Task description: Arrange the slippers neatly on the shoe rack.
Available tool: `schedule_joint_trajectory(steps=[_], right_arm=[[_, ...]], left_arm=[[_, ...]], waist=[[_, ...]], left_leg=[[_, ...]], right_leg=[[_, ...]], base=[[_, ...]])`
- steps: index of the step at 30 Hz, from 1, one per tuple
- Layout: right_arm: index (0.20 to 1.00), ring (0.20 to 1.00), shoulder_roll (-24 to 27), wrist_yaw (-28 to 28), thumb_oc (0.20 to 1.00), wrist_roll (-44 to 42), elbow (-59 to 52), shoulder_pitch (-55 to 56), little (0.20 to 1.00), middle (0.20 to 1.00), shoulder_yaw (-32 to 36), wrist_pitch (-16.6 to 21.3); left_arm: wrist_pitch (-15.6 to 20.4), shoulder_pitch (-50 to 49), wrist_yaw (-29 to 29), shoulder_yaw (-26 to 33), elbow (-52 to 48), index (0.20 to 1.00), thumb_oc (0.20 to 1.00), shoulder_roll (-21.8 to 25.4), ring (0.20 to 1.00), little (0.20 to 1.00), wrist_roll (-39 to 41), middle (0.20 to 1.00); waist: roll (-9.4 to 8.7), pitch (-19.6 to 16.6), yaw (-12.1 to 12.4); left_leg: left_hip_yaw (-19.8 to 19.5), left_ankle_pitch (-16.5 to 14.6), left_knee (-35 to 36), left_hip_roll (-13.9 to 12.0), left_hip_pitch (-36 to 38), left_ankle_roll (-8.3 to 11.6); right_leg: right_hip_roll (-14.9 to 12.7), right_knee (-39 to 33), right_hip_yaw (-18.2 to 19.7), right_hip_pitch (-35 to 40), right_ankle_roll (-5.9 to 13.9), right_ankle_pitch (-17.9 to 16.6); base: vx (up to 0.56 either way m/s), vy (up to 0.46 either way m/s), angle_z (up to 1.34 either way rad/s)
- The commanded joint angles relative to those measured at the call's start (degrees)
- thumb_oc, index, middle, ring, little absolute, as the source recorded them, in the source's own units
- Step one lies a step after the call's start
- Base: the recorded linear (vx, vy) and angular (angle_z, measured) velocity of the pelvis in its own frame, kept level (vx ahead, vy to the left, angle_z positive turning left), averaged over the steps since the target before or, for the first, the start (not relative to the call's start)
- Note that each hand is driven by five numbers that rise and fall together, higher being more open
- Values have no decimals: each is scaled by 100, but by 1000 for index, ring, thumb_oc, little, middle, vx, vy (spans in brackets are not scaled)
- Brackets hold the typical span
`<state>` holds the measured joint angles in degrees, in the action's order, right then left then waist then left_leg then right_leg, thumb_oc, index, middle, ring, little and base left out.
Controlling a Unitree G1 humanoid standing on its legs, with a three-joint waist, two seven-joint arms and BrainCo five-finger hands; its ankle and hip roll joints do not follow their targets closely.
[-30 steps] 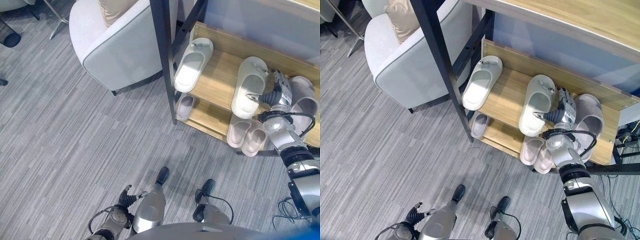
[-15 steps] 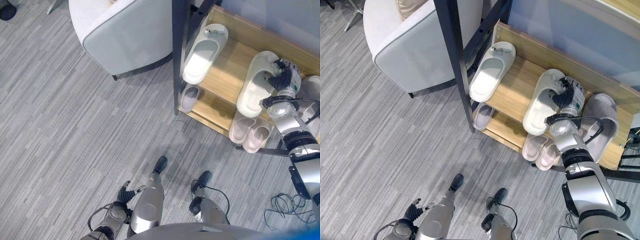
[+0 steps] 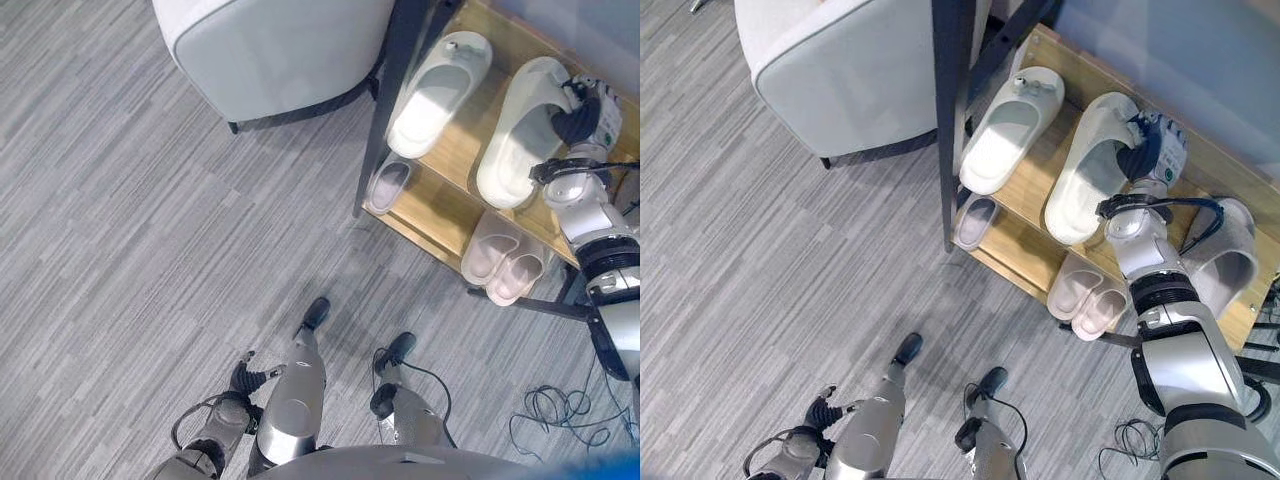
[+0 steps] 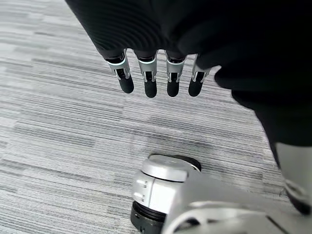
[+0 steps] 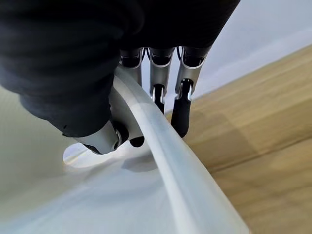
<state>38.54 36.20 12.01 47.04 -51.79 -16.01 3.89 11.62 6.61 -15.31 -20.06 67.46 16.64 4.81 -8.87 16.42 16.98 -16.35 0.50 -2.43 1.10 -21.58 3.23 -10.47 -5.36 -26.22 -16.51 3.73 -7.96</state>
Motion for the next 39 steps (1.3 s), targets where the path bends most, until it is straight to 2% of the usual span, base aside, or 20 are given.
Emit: schedule_joint_trajectory(steps=[1, 12, 13, 17, 23, 29, 35, 39], right_arm=[[200, 200, 309, 228, 200, -90, -130, -266, 200, 200, 6, 149], [200, 200, 46, 176, 200, -306, 143, -440, 200, 200, -77, 143], [1000, 1000, -16, 216, 1000, -396, 196, -422, 1000, 1000, -3, 173], [1000, 1000, -192, 232, 1000, -567, 392, -417, 1000, 1000, 94, 159], [1000, 1000, -272, 289, 1000, -531, 285, -258, 1000, 1000, 200, 153], [1000, 1000, -590, 438, 1000, -1372, -489, 336, 1000, 1000, 1089, 804], [1000, 1000, -919, 313, 1000, -2214, -682, 704, 1000, 1000, 1709, 1305], [1000, 1000, -1085, 170, 1000, -2244, -1016, 1051, 1000, 1000, 1799, 1318]], left_arm=[[156, 173, 15, -45, -13, 1000, 1000, 3, 1000, 1000, 210, 1000], [251, 439, 39, 20, -264, 1000, 1000, 131, 1000, 1000, 557, 1000], [277, 435, 18, 4, -315, 1000, 1000, 125, 1000, 1000, 594, 1000], [273, 480, 75, -86, -255, 1000, 1000, -2, 1000, 1000, 664, 1000], [361, 618, 93, -56, -656, 1000, 1000, 66, 1000, 1000, 920, 1000], [281, 673, 142, 77, -321, 1000, 1000, -58, 1000, 1000, 856, 1000], [128, 476, 316, 200, 253, 1000, 1000, -196, 1000, 1000, 651, 1000], [70, 377, 361, 320, 364, 1000, 1000, -231, 1000, 1000, 565, 1000]], waist=[[-9, -49, 83], [-33, -15, 165], [-31, -22, 169], [-39, -43, 159], [1, -68, 104], [138, -137, 4], [243, -230, -69], [280, -266, -144]], left_leg=[[-241, 113, 602, 227, 153, 72], [-293, 137, 624, 290, 100, 78], [-302, 135, 623, 300, 103, 68], [-316, 127, 623, 318, 133, 59], [-331, 109, 608, 337, 154, 41], [-340, 104, 648, 365, 174, 9], [-336, 76, 646, 403, 243, -34], [-315, 72, 642, 416, 290, -46]], right_leg=[[-232, 36, -49, 799, 843, 390], [-273, 36, -170, 805, 848, 359], [-277, 36, -184, 807, 849, 357], [-287, 36, -197, 829, 832, 363], [-313, 36, -202, 850, 832, 361], [-349, 41, -200, 840, 840, 380], [-387, 47, -164, 880, 847, 388], [-406, 56, -130, 913, 850, 372]], base=[[8, 34, 7], [2, 17, 8], [0, 0, 0], [0, 0, 0], [0, 0, 0], [-12, 19, 2], [-7, 21, 2], [-14, 31, 1]])
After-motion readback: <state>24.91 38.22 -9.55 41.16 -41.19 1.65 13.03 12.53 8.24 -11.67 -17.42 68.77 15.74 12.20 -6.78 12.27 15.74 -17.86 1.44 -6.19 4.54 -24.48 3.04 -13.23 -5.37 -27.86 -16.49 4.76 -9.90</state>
